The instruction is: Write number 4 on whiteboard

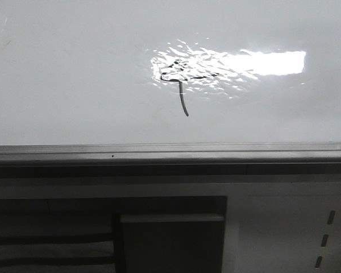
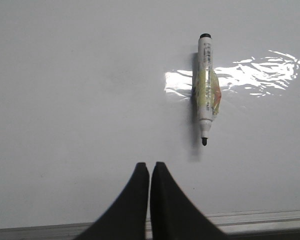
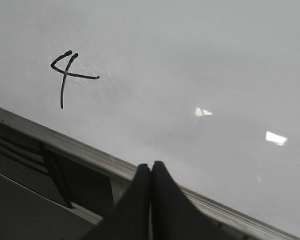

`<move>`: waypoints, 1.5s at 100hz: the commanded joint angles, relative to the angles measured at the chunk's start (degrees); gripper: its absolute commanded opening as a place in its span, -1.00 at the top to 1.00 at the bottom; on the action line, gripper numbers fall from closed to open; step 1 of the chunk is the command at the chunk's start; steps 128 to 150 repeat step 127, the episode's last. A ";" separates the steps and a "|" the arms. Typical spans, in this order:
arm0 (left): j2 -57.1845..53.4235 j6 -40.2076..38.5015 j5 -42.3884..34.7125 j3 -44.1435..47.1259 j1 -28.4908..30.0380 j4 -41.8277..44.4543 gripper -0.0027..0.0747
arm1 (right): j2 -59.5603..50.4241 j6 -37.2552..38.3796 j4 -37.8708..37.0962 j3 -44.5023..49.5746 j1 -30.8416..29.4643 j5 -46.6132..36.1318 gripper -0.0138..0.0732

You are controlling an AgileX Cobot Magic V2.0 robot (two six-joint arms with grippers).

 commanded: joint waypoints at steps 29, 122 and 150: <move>-1.55 -0.08 -4.04 1.55 0.08 -0.61 0.98 | -11.75 0.02 2.85 13.91 -12.09 -21.11 0.85; -1.55 -0.08 -4.04 1.55 0.08 -0.61 0.98 | -32.29 0.02 2.81 35.69 -24.50 -35.45 0.85; -1.55 -0.08 -4.04 1.55 0.08 -0.61 0.98 | -32.29 0.02 2.81 35.69 -24.50 -35.45 0.85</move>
